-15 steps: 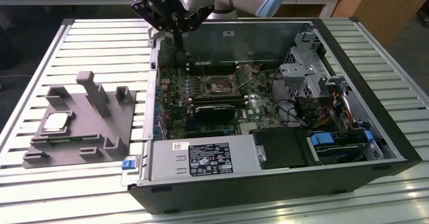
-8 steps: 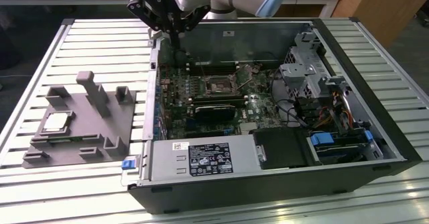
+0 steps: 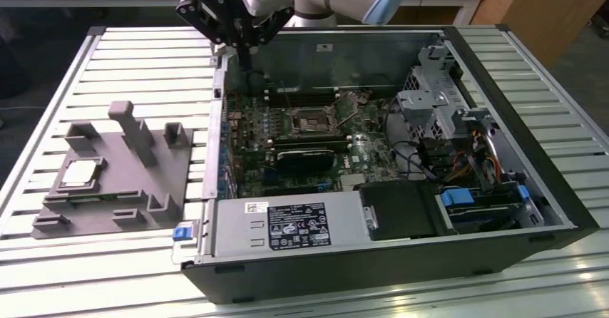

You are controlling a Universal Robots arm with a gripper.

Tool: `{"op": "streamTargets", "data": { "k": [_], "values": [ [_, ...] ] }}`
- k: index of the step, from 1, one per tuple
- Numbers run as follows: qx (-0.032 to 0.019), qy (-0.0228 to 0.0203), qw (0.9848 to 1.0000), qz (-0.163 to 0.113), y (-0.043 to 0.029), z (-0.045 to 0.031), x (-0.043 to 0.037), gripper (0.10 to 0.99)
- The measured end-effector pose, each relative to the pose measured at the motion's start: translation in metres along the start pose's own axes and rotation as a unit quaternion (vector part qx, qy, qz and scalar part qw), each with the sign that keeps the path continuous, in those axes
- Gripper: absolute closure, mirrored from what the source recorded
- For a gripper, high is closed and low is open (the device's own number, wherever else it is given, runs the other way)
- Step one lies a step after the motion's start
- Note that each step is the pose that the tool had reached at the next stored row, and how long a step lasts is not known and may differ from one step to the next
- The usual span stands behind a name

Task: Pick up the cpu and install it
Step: 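Reach for the cpu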

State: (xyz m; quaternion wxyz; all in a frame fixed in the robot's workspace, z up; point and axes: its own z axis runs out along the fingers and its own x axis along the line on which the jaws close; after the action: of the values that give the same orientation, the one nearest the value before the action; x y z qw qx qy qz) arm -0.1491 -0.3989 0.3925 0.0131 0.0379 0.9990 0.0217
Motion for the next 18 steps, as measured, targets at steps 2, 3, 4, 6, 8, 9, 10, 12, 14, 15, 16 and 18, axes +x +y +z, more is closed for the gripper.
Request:
{"op": "streamTargets", "data": {
  "k": [2, 3, 4, 6, 8, 9, 10, 12, 14, 15, 16, 18],
  "values": [
    [0.0000, 0.0000, 1.0000, 0.000, -0.0001, 0.0000, 0.0011, 0.980],
    [0.0000, 0.0000, 1.0000, 0.000, -0.0002, 0.0000, 0.0017, 0.980],
    [0.0000, 0.0000, 1.0000, 0.000, -0.0002, 0.0001, 0.0023, 0.980],
    [0.0000, 0.0000, 1.0000, 0.000, -0.0003, 0.0001, 0.0034, 0.980],
    [0.0001, 0.0000, 1.0000, 0.000, -0.0003, 0.0001, 0.0045, 0.980],
    [0.0001, 0.0000, 1.0000, 0.000, -0.0004, 0.0001, 0.0050, 0.980],
    [0.0001, 0.0000, 1.0000, 0.000, -0.0004, 0.0001, 0.0054, 0.980],
    [0.0002, 0.0000, 1.0000, 0.000, -0.0005, 0.0001, 0.0062, 0.980],
    [0.0002, 0.0000, 1.0000, 0.000, -0.0006, 0.0001, 0.0070, 0.980],
    [0.0001, 0.0000, 1.0000, 0.000, -0.0006, 0.0002, 0.0075, 0.980],
    [0.0002, 0.0000, 1.0000, 0.000, -0.0006, 0.0002, 0.0081, 0.980],
    [0.0002, 0.0000, 1.0000, 0.000, -0.0007, 0.0002, 0.0089, 0.980]
  ]
}}
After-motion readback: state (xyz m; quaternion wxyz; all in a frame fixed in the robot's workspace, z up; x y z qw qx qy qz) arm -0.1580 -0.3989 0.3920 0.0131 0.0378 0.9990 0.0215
